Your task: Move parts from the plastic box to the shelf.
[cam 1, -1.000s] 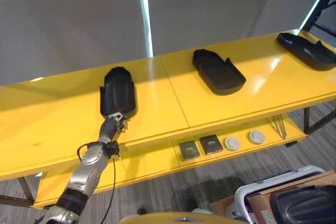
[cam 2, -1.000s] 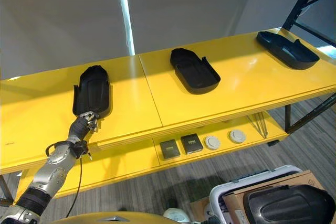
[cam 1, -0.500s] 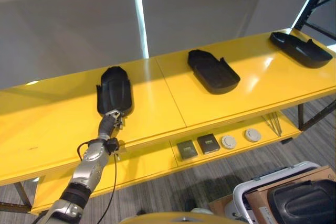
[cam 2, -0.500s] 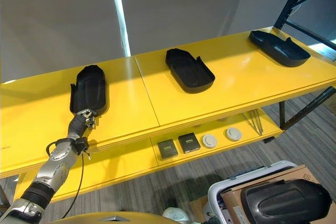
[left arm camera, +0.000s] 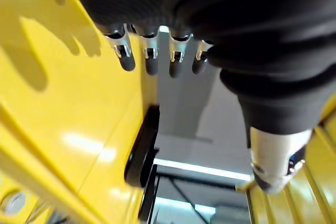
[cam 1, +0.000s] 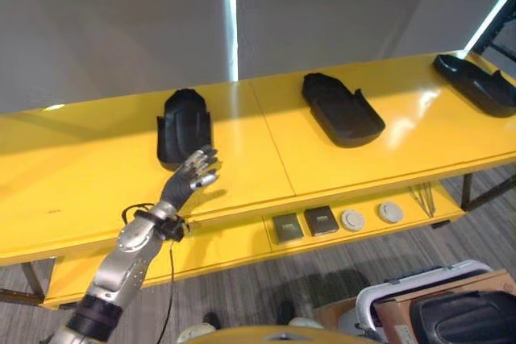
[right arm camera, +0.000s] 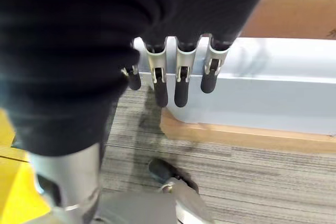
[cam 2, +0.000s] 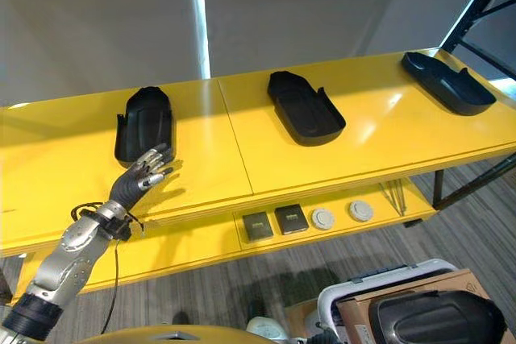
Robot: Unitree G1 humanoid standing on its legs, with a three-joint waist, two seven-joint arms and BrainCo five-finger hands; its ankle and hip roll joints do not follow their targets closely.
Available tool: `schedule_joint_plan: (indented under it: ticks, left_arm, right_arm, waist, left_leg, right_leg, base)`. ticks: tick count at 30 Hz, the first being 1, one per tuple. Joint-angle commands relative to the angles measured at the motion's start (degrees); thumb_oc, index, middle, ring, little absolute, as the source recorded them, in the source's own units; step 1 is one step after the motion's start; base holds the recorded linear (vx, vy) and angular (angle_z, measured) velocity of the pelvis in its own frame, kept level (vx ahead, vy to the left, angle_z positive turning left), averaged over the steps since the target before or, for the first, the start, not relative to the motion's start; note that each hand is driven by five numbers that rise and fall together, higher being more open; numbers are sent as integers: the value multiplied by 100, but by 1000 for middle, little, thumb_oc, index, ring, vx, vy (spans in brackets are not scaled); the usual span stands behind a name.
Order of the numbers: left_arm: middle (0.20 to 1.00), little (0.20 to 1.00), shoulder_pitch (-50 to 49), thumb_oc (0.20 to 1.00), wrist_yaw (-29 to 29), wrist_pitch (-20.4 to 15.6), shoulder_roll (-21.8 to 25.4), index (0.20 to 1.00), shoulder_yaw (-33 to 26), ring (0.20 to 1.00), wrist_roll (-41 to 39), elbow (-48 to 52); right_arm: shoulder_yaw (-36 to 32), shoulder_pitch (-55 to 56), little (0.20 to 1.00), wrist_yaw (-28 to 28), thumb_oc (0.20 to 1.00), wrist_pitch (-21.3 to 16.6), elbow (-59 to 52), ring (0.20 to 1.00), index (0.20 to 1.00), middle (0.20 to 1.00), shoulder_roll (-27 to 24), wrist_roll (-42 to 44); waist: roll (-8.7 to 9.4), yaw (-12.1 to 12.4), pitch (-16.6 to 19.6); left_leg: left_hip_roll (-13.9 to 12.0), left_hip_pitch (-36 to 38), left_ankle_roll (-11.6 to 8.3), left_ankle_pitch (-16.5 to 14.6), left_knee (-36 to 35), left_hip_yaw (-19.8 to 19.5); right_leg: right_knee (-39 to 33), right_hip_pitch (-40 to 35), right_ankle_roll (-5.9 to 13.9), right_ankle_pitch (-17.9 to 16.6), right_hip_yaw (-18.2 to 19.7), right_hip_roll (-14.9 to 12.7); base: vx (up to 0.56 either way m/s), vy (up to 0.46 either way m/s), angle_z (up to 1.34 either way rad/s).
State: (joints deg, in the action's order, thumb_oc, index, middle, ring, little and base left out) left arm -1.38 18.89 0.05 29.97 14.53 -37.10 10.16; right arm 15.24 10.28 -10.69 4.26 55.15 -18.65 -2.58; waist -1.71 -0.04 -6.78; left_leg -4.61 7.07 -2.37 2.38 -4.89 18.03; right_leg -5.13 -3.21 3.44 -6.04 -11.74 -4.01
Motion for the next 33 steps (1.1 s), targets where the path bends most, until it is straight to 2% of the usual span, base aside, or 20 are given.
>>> schedule_joint_plan:
  ticks: [1,3,4,6,10,13,14,15,16,17,20,21,22,23,24,27,29,30,32,33]
  left_arm:
    - [1000,1000,326,1000,1510,-62,173,1000,7,1000,-348,243]
    - [1000,1000,319,1000,1790,-88,455,1000,30,1000,-136,435]
    - [1000,1000,396,1000,1856,-406,765,1000,135,1000,387,450]
    - [1000,1000,482,1000,2108,-599,916,1000,264,1000,424,442]
    - [1000,1000,532,1000,2295,-539,958,1000,402,1000,332,621]
    - [1000,1000,774,1000,2075,-566,872,1000,868,1000,960,409]
    - [1000,1000,922,1000,1880,-594,768,1000,1146,1000,1474,259]
    - [1000,1000,1137,1000,1561,-611,585,1000,1574,1000,1903,2]
    - [1000,1000,1201,1000,1332,-603,512,1000,1699,1000,2114,-88]
    - [1000,1000,1356,1000,973,-712,370,1000,1947,1000,2602,-326]
    - [1000,1000,1584,1000,189,-643,155,1000,2349,1000,3012,-756]
    - [1000,1000,1641,1000,-240,-420,13,1000,2462,1000,2827,-1026]
    - [1000,1000,1664,1000,-593,-329,-107,1000,2480,1000,2793,-1270]
    - [1000,1000,1673,1000,-629,-344,-126,1000,2487,1000,2806,-1322]
    - [1000,1000,1684,1000,-1025,-508,-203,1000,2515,1000,2894,-1833]
    - [1000,1000,1711,1000,-1301,-670,-338,1000,2524,1000,2979,-2471]
    - [1000,1000,1716,1000,-1579,-707,-455,1000,2530,1000,3506,-2923]
    - [1000,1000,1712,1000,-1735,-830,-484,1000,2593,1000,3925,-3243]
    - [1000,1000,1648,1000,-1963,-641,-500,1000,2582,1000,4283,-3496]
    - [1000,1000,1503,1000,-2284,-477,-485,1000,2507,1000,4492,-3831]
  right_arm:
    - [-22,-267,1000,-105,1000,-173,343,1000,1000,1000,-204,10]
    - [11,-301,1000,-73,1000,-158,364,1000,1000,1000,-265,43]
    - [62,-331,1000,-76,1000,-113,375,1000,1000,1000,-303,122]
    - [91,-358,1000,-86,1000,-146,472,1000,1000,1000,-316,175]
    - [122,-395,1000,-58,1000,-139,577,1000,1000,1000,-395,299]
    - [162,-432,1000,-5,1000,-206,748,1000,1000,1000,-455,388]
    - [215,-486,1000,13,1000,-248,864,1000,1000,1000,-455,434]
    - [343,-609,1000,26,1000,-278,997,1000,1000,1000,-455,437]
    - [392,-661,1000,35,1000,-269,1031,1000,1000,1000,-457,450]
    - [512,-764,1000,59,1000,-216,1052,1000,1000,1000,-451,432]
    - [697,-909,1000,84,1000,-122,1025,1000,1000,1000,-477,525]
    - [796,-977,1000,82,1000,-89,969,1000,1000,1000,-496,602]
    - [864,-1008,1000,64,1000,-78,921,1000,1000,1000,-509,722]
    - [869,-1008,1000,60,1000,-79,918,1000,1000,1000,-509,740]
    - [862,-1016,1000,30,1000,-65,836,1000,1000,1000,-506,919]
    - [767,-988,1000,-58,1000,-39,833,1000,1000,1000,-424,1128]
    - [639,-986,1000,-73,1000,-14,939,1000,1000,1000,-314,1364]
    - [544,-978,1000,-70,1000,-26,1059,1000,1000,1000,-237,1568]
    - [362,-954,1000,-30,1000,-45,1240,1000,1000,1000,-120,1875]
    - [171,-961,1000,-22,1000,-114,1383,1000,1000,1000,-9,1836]
  waist:
    - [-99,20,86]
    - [-120,24,129]
    - [-124,15,168]
    - [-119,2,188]
    - [-98,-28,211]
    - [-46,-97,229]
    - [-17,-111,242]
    - [20,-94,251]
    - [35,-71,259]
    - [85,-36,294]
    - [201,14,281]
    - [262,84,247]
    - [297,124,194]
    - [291,133,204]
    - [325,104,124]
    - [333,41,45]
    - [314,16,-94]
    - [296,20,-192]
    - [276,108,-282]
    - [258,244,-336]
  left_leg:
    - [-369,-109,-152,-217,36,-60]
    - [-374,-109,-162,-204,29,-56]
    - [-382,-116,-171,-189,31,-76]
    - [-387,-124,-178,-183,33,-113]
    - [-399,-143,-196,-184,62,-219]
    - [-366,-199,-177,-248,194,-357]
    - [-301,-245,-146,-300,253,-518]
    - [-103,-348,-57,-454,404,-936]
    - [-18,-396,-15,-532,485,-1089]
    - [204,-489,92,-690,646,-1451]
    - [481,-694,229,-1019,1224,-1875]
    - [653,-852,288,-1157,1654,-2188]
    - [779,-954,322,-1159,1915,-2346]
    - [788,-955,334,-1199,1942,-2365]
    - [926,-952,413,-1398,2075,-2390]
    - [937,-805,523,-1576,1935,-2280]
    - [982,-688,591,-1621,1857,-2171]
    - [995,-634,617,-1595,1797,-2077]
    - [984,-527,614,-1486,1604,-1898]
    - [980,-396,598,-1380,1318,-1653]
  right_leg:
    - [13,-203,501,428,-148,-414]
    - [13,-201,519,428,-140,-413]
    - [13,-193,517,425,-104,-388]
    - [13,-183,510,430,-59,-362]
    - [13,-133,478,458,87,-279]
    - [13,-67,452,461,299,-188]
    - [13,-28,447,460,415,-144]
    - [13,38,451,460,671,-86]
    - [13,66,456,458,782,-68]
    - [13,136,461,433,1023,-45]
    - [13,190,464,368,1423,-14]
    - [13,220,466,313,1683,-1]
    - [13,247,472,238,1856,5]
    - [13,245,478,258,1880,14]
    - [13,344,539,128,2097,-2]
    - [13,542,649,27,2127,-113]
    - [13,782,787,-56,2049,-211]
    - [13,934,851,-94,1838,-293]
    - [13,1105,932,-165,1385,-466]
    - [13,1193,932,-350,714,-668]
  base:
    - [-28,7,10]
    - [-14,4,4]
    - [0,0,0]
    - [-8,-32,-1]
    - [-6,-37,-3]
    - [7,-55,-14]
    - [2,-42,-25]
    - [-14,-28,-35]
    - [-43,-4,-91]
    - [-46,15,-157]
    - [-105,49,-174]
    - [-222,99,-138]
    - [-179,92,-158]
    - [-250,145,-172]
    - [-166,123,-186]
    - [-249,178,-106]
    - [-270,189,-46]
    - [-236,170,-75]
    - [-289,162,-95]
    - [-341,148,-169]
